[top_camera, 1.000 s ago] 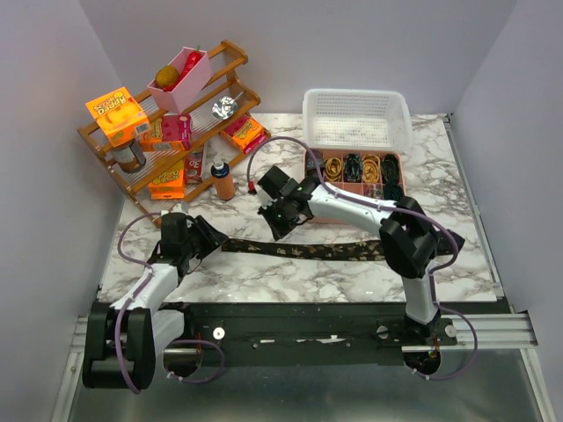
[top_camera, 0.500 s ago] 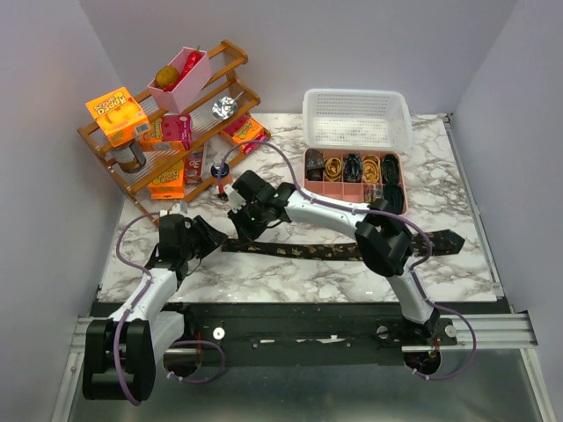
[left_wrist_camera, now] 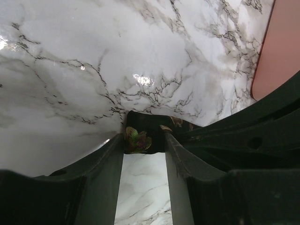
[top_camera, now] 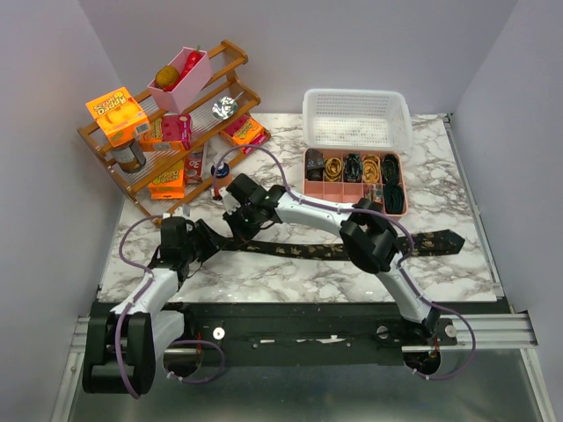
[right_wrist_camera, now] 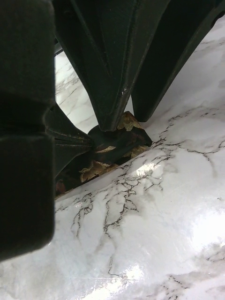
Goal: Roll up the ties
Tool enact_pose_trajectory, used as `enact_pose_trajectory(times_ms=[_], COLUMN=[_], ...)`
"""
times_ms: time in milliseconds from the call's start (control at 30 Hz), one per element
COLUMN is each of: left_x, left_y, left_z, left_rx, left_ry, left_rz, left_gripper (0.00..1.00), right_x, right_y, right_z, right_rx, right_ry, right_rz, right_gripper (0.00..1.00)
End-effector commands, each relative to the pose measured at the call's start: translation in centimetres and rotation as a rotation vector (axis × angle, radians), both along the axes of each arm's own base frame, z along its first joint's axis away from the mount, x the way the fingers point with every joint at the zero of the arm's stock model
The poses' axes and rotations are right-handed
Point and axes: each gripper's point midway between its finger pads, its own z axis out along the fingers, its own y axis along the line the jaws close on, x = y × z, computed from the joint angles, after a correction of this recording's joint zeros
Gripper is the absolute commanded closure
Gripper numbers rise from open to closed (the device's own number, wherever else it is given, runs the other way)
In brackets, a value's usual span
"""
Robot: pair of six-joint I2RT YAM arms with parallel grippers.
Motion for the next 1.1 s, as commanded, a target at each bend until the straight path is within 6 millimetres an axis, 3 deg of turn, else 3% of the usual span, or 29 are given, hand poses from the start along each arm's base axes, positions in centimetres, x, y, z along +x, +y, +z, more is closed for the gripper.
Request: enact_pose_trajectory(times_ms=[0, 367, 733, 1067], left_x=[0.2, 0.9, 1.5, 1.9], left_y=[-0.2, 0.5, 0.1, -0.9], left_z=[0.0, -0.7, -0.5, -0.2], left_rx=[-0.001, 0.039, 0.046, 0.051], left_ry=[-0.005, 0.039, 0.028, 0.014], left_rz=[-0.024, -0.008, -0.048, -0.100], left_gripper=[0.51, 0.54, 0.54, 0.80], right_x=[0.3, 0.1, 0.0, 0.0], right_y=[0.5, -0.5, -0.5, -0.1], right_z=[-1.1, -2.6, -2.0, -1.5], right_rx=[-0.014, -0.076, -0.063, -0.041], right_ry=[0.001, 0.010, 0.009, 0.011], right_rz=[-0.011, -0.011, -0.004, -0.001], right_gripper=[0.99, 0.99, 0.99, 0.99])
